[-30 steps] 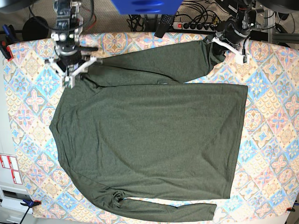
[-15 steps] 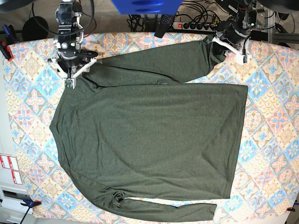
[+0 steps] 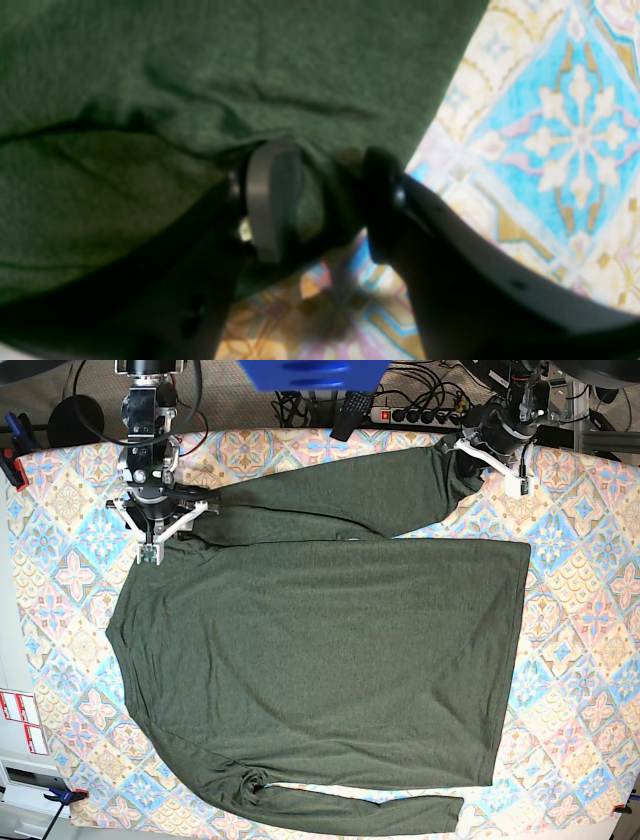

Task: Fold the T-shirt properly
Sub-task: 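Grasp the hem corners with the left and right grippers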

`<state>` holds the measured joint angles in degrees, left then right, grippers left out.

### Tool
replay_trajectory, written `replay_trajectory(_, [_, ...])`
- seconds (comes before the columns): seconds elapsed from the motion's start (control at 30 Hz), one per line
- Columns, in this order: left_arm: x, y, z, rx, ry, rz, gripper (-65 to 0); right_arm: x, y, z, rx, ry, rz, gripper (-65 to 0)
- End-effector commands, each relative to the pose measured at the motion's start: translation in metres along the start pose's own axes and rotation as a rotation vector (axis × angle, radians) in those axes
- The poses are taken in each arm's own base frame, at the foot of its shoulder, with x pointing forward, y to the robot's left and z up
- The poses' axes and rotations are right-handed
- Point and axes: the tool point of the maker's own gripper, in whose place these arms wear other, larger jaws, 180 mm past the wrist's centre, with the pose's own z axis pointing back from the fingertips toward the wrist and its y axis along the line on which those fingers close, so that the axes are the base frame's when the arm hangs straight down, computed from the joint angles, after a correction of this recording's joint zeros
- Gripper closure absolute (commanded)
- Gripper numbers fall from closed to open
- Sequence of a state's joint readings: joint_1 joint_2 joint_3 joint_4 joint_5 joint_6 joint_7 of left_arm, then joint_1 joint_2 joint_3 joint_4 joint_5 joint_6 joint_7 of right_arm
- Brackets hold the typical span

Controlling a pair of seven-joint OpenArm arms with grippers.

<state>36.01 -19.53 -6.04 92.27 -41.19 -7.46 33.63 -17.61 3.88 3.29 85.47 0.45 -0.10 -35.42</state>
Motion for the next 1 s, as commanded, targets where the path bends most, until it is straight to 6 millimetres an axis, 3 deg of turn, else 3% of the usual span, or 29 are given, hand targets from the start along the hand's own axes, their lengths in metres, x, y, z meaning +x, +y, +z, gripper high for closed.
replay_trajectory(0.0, [0.0,0.005,0.003,0.017,0.003,-0.012,0.0,-0.015,-0.003,-0.002,-0.007,0.066,0.005,-24.7])
replay_trajectory(0.13, [0.0,0.005,0.003,0.017,0.003,-0.012,0.0,-0.017,0.0,-0.003,0.002,0.071,0.006,-24.5])
replay_trajectory(0.2, [0.0,0.005,0.003,0.017,0.003,-0.012,0.0,-0.018,0.007,-0.002,0.034,0.071,-0.045,-21.3])
replay_trajectory(0.4, [0.0,0.005,0.003,0.017,0.003,-0.012,0.0,-0.013,0.042,0.001,0.232,0.074,-0.375,0.0])
replay_trajectory(0.47, [0.001,0.005,0.003,0.016,0.002,-0.014,0.0,-0.011,0.045,0.003,0.267,0.076,-0.442,0.0])
replay_trajectory(0.7, [0.027,-0.004,0.017,-0.009,-0.046,-0.1,0.0,0.006,0.016,0.007,0.22,0.012,-0.501,-0.2])
replay_trajectory(0.97, [0.056,0.021,0.028,0.053,-0.114,-0.1,0.0,0.034,0.01,0.022,0.224,-0.076,-0.482,-0.2])
